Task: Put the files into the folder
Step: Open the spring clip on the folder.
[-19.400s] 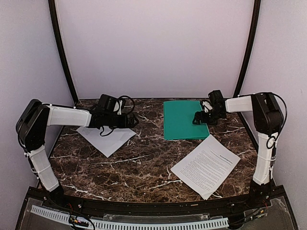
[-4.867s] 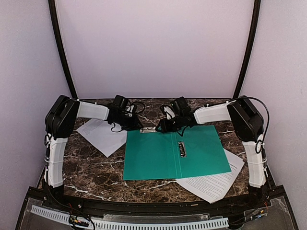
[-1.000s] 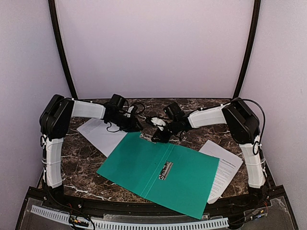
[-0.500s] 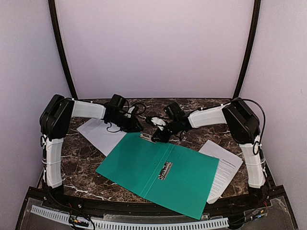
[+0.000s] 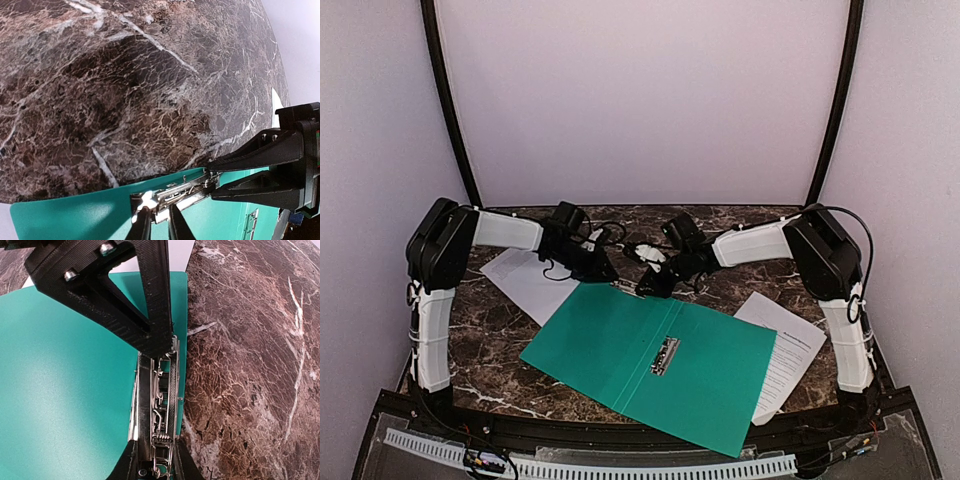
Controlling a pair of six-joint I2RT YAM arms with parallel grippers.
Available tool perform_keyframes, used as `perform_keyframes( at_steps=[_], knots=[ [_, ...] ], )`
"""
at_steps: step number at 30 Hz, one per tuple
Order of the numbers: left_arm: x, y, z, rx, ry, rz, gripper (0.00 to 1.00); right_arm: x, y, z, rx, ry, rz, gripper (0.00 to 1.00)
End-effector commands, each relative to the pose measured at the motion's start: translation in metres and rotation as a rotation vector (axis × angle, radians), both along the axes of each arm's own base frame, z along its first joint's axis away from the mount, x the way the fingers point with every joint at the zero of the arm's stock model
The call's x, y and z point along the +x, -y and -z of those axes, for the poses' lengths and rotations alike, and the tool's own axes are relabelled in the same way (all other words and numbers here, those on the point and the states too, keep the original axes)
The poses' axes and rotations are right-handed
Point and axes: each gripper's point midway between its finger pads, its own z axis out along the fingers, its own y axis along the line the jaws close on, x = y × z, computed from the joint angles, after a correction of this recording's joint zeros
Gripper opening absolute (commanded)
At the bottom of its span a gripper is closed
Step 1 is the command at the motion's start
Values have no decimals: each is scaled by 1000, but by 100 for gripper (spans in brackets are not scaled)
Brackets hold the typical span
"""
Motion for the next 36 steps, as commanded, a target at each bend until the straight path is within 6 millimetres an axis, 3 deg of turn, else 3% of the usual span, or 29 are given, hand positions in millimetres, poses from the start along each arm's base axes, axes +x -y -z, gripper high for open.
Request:
perform_keyframes(
  at_steps=[1, 10, 25, 36],
  knots=[
    [-2, -1, 5, 23, -8, 4, 11, -18, 20, 39, -108, -94, 9, 16],
    [0, -2, 12, 23, -24, -25, 7, -19, 22, 41, -111, -100, 8, 16],
    [8, 6, 1, -38, -17, -48, 16, -21, 23, 42, -116, -104, 6, 16],
    [-5, 3, 8, -11, -50, -26, 13, -19, 21, 40, -111, -106, 9, 16]
  ],
)
